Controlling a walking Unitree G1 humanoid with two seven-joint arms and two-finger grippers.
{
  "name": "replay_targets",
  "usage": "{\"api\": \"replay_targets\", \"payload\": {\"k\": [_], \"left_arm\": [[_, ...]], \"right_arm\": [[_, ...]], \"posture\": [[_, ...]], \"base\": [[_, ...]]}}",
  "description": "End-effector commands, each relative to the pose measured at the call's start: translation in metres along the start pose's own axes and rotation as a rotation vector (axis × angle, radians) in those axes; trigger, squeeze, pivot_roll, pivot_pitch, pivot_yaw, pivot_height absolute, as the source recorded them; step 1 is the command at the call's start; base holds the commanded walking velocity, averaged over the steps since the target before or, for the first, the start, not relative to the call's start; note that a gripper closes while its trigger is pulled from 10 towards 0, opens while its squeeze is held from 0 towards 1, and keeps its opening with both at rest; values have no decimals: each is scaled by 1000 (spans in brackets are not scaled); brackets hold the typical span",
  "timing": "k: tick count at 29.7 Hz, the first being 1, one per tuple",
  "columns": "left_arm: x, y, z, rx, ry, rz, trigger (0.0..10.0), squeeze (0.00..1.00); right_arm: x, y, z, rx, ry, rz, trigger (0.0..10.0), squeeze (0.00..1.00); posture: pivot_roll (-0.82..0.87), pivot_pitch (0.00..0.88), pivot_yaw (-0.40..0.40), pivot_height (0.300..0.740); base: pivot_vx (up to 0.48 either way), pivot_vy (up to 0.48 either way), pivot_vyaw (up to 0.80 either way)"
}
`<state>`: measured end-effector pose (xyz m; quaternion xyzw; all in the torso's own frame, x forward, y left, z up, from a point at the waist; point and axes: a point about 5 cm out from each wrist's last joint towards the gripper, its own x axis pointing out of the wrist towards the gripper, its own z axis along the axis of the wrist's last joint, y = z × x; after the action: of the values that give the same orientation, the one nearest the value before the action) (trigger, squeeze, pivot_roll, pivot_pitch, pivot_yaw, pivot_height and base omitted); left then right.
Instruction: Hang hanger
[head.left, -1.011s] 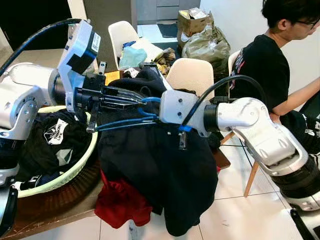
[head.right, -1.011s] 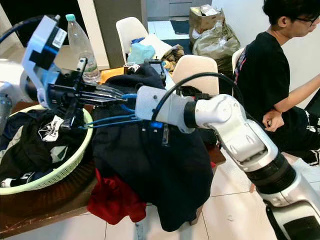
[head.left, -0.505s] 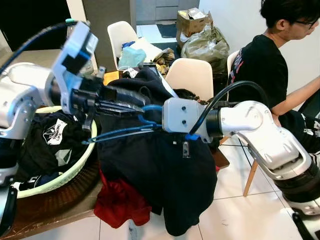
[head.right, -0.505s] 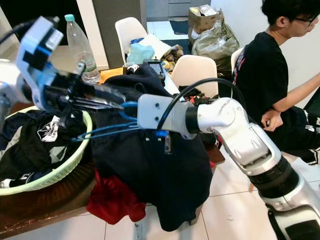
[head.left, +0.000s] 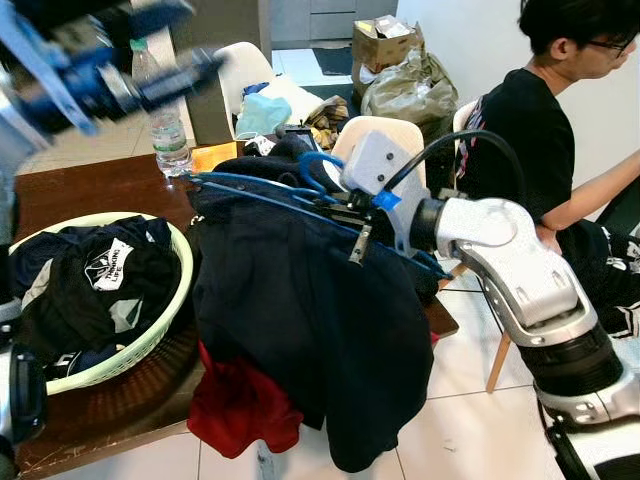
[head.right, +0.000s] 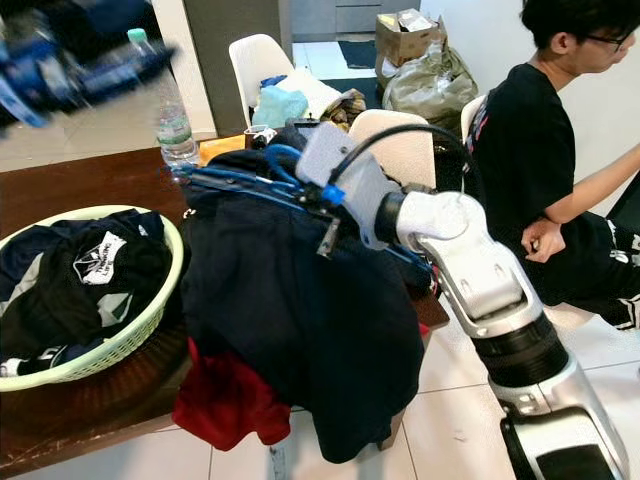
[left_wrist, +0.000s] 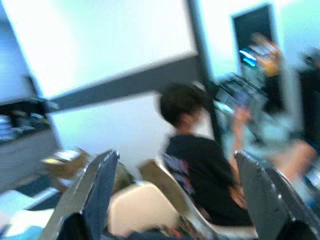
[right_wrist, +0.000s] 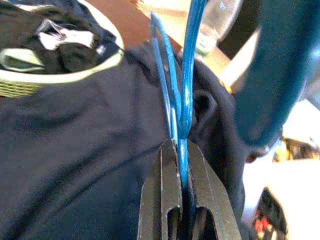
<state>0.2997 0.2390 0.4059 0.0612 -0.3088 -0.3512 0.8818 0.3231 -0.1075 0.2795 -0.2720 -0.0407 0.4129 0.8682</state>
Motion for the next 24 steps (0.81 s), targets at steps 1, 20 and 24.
{"api": "replay_targets", "payload": {"k": [1, 20, 24], "left_arm": [[-16, 12, -5, 35, 41, 145, 10000, 1000], [-94, -33, -170, 93, 623, 813, 10000, 0], [-93, -44, -186, 49, 660, 802, 10000, 0]], "right_arm": [[-4, -10, -7, 59, 2, -99, 0, 0], [-7, -29, 7, 314, -239, -378, 10000, 0], [-2, -21, 5, 336, -236, -370, 10000, 0]], "posture": [[160, 104, 6, 740], [162, 111, 13, 740], [163, 110, 15, 740]], "base": [[0, 0, 0], [0, 0, 502], [0, 0, 794]]}}
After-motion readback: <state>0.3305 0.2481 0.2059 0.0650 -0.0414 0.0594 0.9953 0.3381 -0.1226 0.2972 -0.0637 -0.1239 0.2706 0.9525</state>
